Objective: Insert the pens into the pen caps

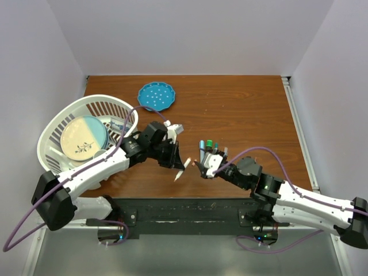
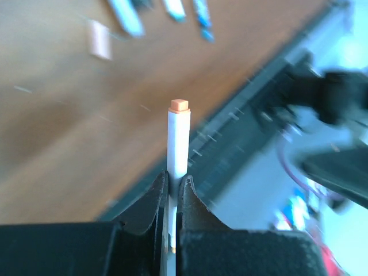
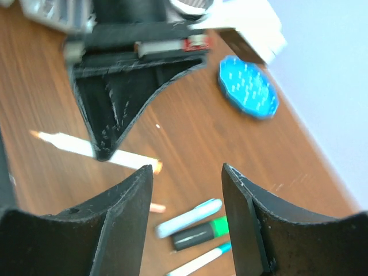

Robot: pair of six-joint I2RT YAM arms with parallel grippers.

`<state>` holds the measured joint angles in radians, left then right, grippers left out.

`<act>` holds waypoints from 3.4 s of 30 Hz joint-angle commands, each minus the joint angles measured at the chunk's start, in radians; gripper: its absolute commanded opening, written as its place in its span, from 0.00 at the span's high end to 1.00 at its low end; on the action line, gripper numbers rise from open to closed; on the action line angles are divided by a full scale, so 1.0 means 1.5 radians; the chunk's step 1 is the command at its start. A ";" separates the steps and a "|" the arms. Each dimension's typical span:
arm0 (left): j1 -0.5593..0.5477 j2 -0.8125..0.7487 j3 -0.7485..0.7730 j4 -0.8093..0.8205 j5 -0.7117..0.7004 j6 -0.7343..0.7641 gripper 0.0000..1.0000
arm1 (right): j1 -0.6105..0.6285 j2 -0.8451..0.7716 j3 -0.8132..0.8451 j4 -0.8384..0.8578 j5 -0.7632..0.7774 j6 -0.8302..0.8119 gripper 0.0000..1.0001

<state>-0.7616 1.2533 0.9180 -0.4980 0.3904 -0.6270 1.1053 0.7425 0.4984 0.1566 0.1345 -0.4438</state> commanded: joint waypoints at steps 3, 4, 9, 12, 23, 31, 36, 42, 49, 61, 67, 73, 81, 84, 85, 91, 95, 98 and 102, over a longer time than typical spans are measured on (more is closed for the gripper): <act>-0.001 -0.041 0.002 0.025 0.159 -0.049 1.00 | 0.000 -0.035 -0.031 0.051 -0.122 -0.267 0.47; 0.000 -0.044 0.003 0.023 0.159 -0.046 1.00 | 0.001 -0.038 -0.027 0.023 -0.123 -0.275 0.48; 0.000 -0.039 0.012 -0.009 0.147 -0.022 1.00 | 0.007 -0.048 0.009 -0.067 -0.127 -0.311 0.47; -0.001 -0.038 0.013 -0.011 0.148 -0.021 1.00 | 0.023 -0.032 0.030 -0.127 -0.126 -0.320 0.45; 0.001 -0.021 0.038 0.010 0.158 -0.045 1.00 | 0.066 0.008 0.031 -0.149 -0.096 -0.323 0.43; 0.000 -0.013 0.023 0.035 0.183 -0.069 1.00 | 0.075 0.046 0.043 -0.133 -0.077 -0.349 0.43; 0.001 -0.012 0.010 0.059 0.200 -0.089 1.00 | 0.088 0.064 0.053 -0.125 -0.060 -0.365 0.44; 0.000 -0.005 0.002 0.075 0.214 -0.110 1.00 | 0.112 0.100 0.067 -0.130 -0.024 -0.389 0.48; 0.002 0.000 0.015 0.069 0.204 -0.116 1.00 | 0.134 0.110 0.058 -0.107 0.009 -0.398 1.00; 0.073 -0.024 0.231 -0.047 -0.016 0.002 0.36 | 0.135 0.077 0.070 -0.035 0.069 -0.060 1.00; 0.140 -0.034 0.295 -0.091 -0.171 0.097 0.30 | 0.087 0.057 0.068 -0.017 0.145 0.422 1.00; 0.142 -0.053 0.210 -0.141 -0.202 0.163 0.34 | -0.033 -0.014 0.069 -0.102 0.117 0.687 1.00; 0.026 -0.040 0.021 0.005 -0.169 0.174 0.41 | -0.103 -0.043 0.139 -0.285 0.152 0.801 1.00; -0.037 0.045 0.039 0.004 -0.217 0.161 0.43 | -0.105 -0.067 0.148 -0.318 0.187 0.813 1.00; -0.052 0.059 0.036 0.016 -0.215 0.159 0.44 | -0.106 -0.078 0.149 -0.323 0.197 0.812 1.00; -0.075 0.187 0.062 0.083 -0.223 0.155 0.50 | -0.106 -0.140 0.164 -0.368 0.244 0.769 1.00; -0.089 0.285 0.119 0.067 -0.258 0.159 0.50 | -0.106 -0.187 0.153 -0.386 0.244 0.746 1.00; -0.094 0.326 0.149 0.068 -0.252 0.164 0.50 | -0.106 -0.220 0.140 -0.391 0.236 0.740 1.00; -0.095 0.355 0.171 0.072 -0.249 0.159 0.51 | -0.106 -0.230 0.137 -0.402 0.236 0.738 1.00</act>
<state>-0.8978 1.7630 1.1130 -0.4263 0.0364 -0.3996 0.9478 0.4061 0.6994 -0.4244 0.4591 0.6842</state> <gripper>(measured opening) 0.493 0.133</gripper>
